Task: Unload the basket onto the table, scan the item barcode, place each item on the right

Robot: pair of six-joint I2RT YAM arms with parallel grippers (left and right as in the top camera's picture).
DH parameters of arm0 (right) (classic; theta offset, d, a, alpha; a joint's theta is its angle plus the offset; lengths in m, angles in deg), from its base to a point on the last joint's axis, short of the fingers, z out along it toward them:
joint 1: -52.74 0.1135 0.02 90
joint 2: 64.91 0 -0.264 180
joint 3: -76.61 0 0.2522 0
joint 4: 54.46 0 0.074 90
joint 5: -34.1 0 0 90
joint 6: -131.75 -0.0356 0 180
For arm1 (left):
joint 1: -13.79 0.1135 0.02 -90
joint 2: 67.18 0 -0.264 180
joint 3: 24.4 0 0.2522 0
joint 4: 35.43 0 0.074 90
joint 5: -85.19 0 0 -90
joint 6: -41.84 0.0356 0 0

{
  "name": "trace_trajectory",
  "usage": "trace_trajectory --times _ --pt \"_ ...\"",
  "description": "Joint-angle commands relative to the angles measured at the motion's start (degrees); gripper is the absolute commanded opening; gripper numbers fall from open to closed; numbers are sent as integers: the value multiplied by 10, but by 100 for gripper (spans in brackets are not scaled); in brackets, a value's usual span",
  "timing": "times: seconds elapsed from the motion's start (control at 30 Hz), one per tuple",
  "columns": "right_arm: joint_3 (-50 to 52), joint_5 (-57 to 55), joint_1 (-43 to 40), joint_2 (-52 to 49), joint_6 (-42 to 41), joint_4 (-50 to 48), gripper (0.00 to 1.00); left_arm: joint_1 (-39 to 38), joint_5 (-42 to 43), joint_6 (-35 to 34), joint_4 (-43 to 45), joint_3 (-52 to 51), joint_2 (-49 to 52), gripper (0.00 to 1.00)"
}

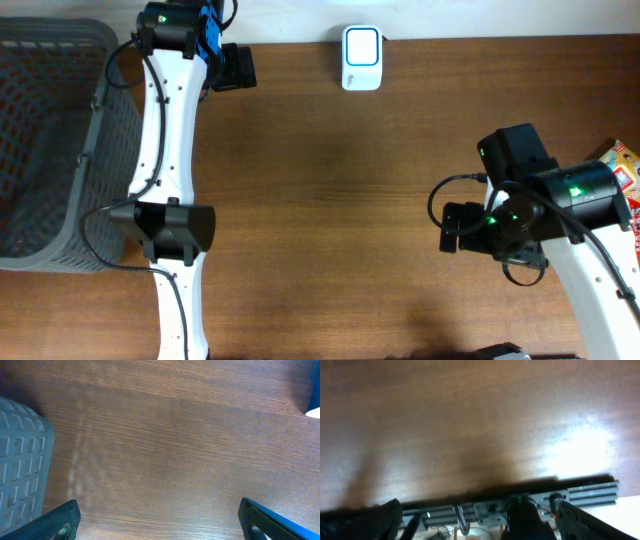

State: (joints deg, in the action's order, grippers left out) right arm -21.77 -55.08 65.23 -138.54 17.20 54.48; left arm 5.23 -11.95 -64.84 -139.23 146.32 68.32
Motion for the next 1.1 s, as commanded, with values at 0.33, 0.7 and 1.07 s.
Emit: trace_trajectory --times 0.33,0.7,1.07 --pt "3 -78 6 165 3 -61 98 1 -6 5 -1 2 -5 99" --pt "24 -112 2 314 3 -73 98 1 -7 5 -1 2 -5 99" --pt "340 -104 -59 614 49 -319 98 1 -6 5 -1 2 -5 99"
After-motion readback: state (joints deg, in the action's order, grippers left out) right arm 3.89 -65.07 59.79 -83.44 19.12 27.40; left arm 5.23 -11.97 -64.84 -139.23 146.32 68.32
